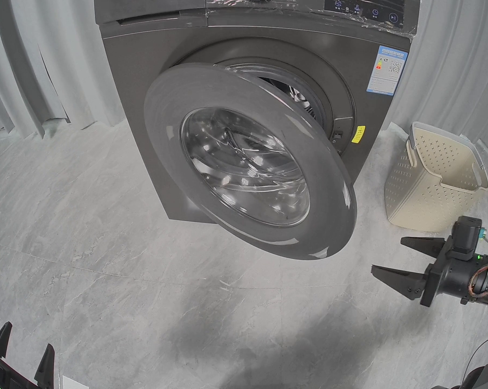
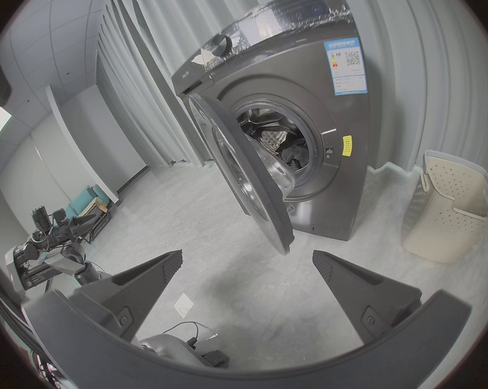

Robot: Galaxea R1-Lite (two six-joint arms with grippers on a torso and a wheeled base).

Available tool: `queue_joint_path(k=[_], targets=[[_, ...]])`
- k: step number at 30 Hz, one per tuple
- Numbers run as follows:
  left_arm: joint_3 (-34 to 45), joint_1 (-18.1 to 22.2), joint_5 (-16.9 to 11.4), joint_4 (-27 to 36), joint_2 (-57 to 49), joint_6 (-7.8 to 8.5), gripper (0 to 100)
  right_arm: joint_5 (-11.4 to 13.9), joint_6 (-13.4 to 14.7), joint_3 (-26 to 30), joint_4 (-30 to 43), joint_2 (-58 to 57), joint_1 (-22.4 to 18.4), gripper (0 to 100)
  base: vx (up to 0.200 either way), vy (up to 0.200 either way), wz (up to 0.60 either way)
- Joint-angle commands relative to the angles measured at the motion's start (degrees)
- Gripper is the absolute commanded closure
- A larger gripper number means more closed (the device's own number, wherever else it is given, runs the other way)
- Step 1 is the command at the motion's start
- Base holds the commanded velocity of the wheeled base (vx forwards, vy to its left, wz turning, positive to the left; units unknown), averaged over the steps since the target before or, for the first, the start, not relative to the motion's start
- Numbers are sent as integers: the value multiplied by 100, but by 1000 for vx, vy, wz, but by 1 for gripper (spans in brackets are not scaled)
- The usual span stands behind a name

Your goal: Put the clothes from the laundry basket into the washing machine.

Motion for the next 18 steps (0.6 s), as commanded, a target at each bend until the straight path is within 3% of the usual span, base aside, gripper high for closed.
queue_joint_path(k=[1,5,9,14,18], targets=[[101,0,-11,8,-57,-1,0,-344,76,-197,-321,837,349,0,200,0,0],[101,0,-11,8,-57,-1,0,-563,85,-382,-576,1197,278,0,0,0,0],[101,0,-19,8,-57,-1,0,-599,94,-558,-822,1523,217,0,0,0,0],[101,0,-19,8,-57,-1,0,-695,120,-698,-1253,1953,-275,0,0,0,0],[101,0,-19,8,-57,-10,0,-748,68,-760,-1481,1980,-917,0,0,0,0]])
